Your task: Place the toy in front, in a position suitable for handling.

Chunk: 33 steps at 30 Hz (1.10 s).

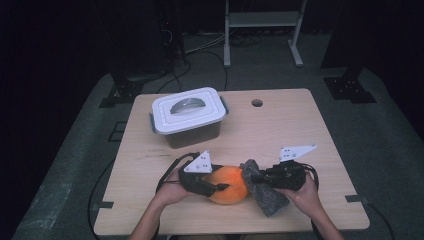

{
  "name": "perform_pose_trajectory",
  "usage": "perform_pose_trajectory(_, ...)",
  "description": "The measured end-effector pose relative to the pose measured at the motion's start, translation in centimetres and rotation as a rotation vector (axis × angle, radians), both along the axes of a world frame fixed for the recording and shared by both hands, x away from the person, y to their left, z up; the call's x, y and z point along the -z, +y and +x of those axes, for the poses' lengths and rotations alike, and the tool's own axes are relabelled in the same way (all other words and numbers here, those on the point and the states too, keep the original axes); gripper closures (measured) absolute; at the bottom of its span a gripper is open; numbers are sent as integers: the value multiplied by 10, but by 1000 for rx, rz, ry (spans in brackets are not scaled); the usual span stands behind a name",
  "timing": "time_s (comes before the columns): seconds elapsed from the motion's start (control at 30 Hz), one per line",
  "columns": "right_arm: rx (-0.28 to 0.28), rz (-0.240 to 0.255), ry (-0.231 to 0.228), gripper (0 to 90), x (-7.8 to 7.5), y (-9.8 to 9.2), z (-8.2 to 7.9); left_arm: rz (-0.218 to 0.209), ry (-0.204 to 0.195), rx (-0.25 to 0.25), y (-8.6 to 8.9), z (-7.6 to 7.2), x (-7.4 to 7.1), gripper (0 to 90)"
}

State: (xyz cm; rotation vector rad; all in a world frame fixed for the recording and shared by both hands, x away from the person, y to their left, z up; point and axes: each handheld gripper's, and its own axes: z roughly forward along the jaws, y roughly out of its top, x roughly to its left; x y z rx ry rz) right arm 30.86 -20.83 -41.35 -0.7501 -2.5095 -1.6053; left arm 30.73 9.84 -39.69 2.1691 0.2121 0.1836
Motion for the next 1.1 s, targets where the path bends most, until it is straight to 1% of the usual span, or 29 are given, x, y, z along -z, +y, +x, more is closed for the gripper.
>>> perform_pose_trajectory(0.03, 1, 17, -24, 768, -6, 0, -1, 7, -1, -9, -1, 0, 0, 419)
perform_pose_trajectory(0.1, 4, 47, -49, 768, -13, -1, -4, 15, -10, -9, -4, -2, 0, 420)
perform_pose_trajectory(0.13, 7, 63, -71, 768, -19, 0, -6, 22, -16, -10, -6, -2, 0, 419)
perform_pose_trajectory(0.17, 6, 66, -84, 768, -22, 1, -8, 27, -21, -12, -10, -4, 0, 418)
perform_pose_trajectory(0.23, -2, 69, -109, 767, -27, 5, -12, 32, -31, 0, -16, -6, 2, 411)
perform_pose_trajectory(0.27, -7, 61, -110, 766, -27, 8, -13, 35, -35, 6, -18, -7, 2, 400)
perform_pose_trajectory(0.3, -10, 48, -114, 766, -27, 9, -14, 27, -35, 12, -19, -7, 3, 387)
perform_pose_trajectory(0.33, -9, 18, -116, 766, -25, 12, -14, 24, -31, 17, -19, -7, 4, 361)
perform_pose_trajectory(0.37, -11, 1, -113, 766, -22, 13, -13, 21, -26, 21, -19, -6, 4, 341)
perform_pose_trajectory(0.43, -22, -14, -95, 766, -18, 12, -12, -3, 0, 24, -17, -4, 6, 282)
perform_pose_trajectory(0.47, -22, -14, -95, 766, -18, 12, -12, -3, 0, 24, -17, -4, 6, 242)
perform_pose_trajectory(0.5, -27, -21, -86, 767, -15, 11, -10, -6, 15, 12, -16, -1, 8, 193)
perform_pose_trajectory(0.53, -29, -24, -82, 767, -14, 10, -10, -8, 26, 7, -16, 1, 9, 173)
perform_pose_trajectory(0.57, -29, -24, -82, 767, -14, 10, -10, -8, 26, 7, -16, 1, 9, 157)
perform_pose_trajectory(0.6, -25, -31, -77, 767, -13, 8, -9, -18, 50, 5, -14, 4, 12, 139)
perform_pose_trajectory(0.67, -24, -31, -76, 767, -12, 7, -8, -24, 57, 7, -13, 5, 13, 141)
perform_pose_trajectory(0.7, -20, -41, -70, 767, -10, 5, -8, -30, 66, 18, -12, 5, 13, 157)
perform_pose_trajectory(0.77, -19, -46, -71, 767, -10, 4, -7, -32, 66, 24, -11, 5, 13, 186)
perform_pose_trajectory(0.83, -5, -57, -55, 767, -7, -2, -5, -34, 62, 50, -11, 3, 13, 214)
perform_pose_trajectory(0.9, -1, -52, -41, 767, -4, -5, -3, -42, 70, 61, -10, 2, 12, 227)
perform_pose_trajectory(1.0, 7, -53, -18, 767, -2, -10, -1, -49, 75, 56, -8, 4, 12, 228)
perform_pose_trajectory(1.03, 5, -53, -18, 766, -1, -11, -1, -45, 78, 42, -7, 5, 12, 220)
perform_pose_trajectory(1.07, 4, -56, -13, 767, 0, -12, -1, -42, 84, 28, -7, 7, 12, 188)
perform_pose_trajectory(1.1, 5, -58, -13, 767, 0, -12, -1, -43, 103, 14, -6, 9, 14, 165)
